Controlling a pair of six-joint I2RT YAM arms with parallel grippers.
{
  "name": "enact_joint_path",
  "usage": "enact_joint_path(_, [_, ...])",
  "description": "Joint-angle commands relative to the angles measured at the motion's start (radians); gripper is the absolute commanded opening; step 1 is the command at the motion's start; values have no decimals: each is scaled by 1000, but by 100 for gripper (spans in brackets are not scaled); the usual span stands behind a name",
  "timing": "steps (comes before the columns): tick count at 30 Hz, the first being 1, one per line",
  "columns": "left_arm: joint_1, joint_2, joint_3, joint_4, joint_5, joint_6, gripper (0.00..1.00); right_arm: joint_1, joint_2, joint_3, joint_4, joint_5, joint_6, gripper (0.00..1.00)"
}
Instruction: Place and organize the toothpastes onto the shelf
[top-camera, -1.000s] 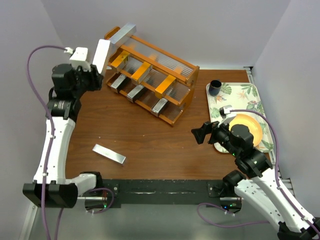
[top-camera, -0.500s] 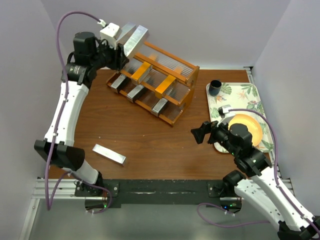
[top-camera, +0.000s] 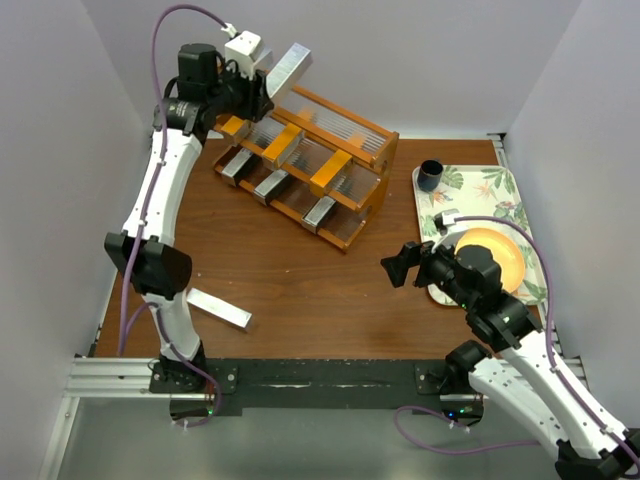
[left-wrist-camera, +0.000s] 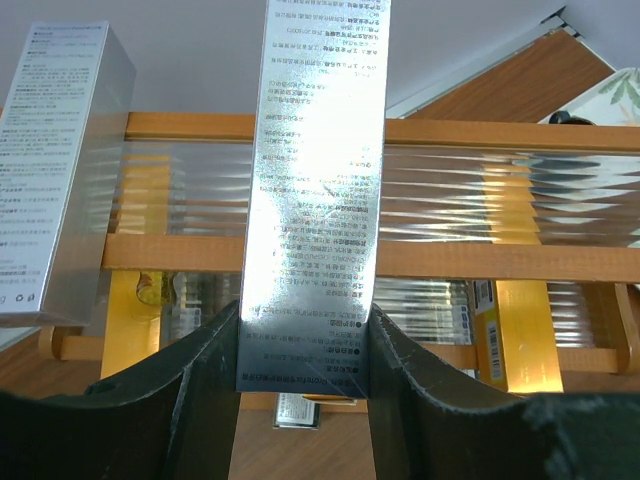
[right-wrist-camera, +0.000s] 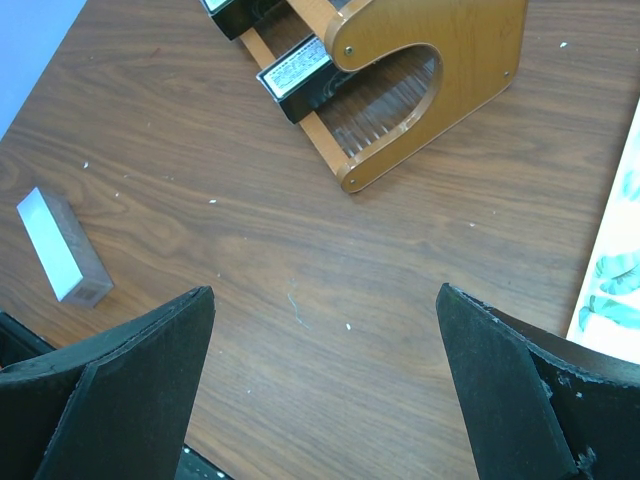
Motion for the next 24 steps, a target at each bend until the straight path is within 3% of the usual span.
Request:
enact_joint_path(1, [-4, 21, 73, 65, -2, 4, 13, 0, 9, -2, 31, 12, -14, 97])
enact_joint_path(24, [-7, 123, 97, 132, -35, -17, 25, 0, 25, -3, 31, 9, -12, 97])
